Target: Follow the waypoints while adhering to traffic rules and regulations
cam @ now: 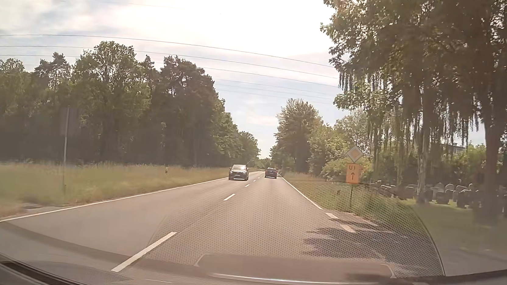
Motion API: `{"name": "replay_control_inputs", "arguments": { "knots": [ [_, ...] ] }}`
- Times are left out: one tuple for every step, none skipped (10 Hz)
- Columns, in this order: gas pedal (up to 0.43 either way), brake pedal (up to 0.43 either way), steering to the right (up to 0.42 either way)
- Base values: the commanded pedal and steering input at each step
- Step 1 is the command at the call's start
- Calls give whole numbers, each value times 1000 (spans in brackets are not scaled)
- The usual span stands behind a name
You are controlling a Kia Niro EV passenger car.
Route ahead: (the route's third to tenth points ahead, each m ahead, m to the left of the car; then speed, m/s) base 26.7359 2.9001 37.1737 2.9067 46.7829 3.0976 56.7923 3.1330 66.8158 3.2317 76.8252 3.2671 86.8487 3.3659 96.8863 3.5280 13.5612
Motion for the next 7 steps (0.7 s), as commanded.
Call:
{"name": "replay_control_inputs", "arguments": {
  "knots": [
    [240,0,4],
    [240,0,4],
    [240,0,4],
    [240,0,3],
    [240,0,3],
    [240,0,3],
    [240,0,2]
  ]
}}
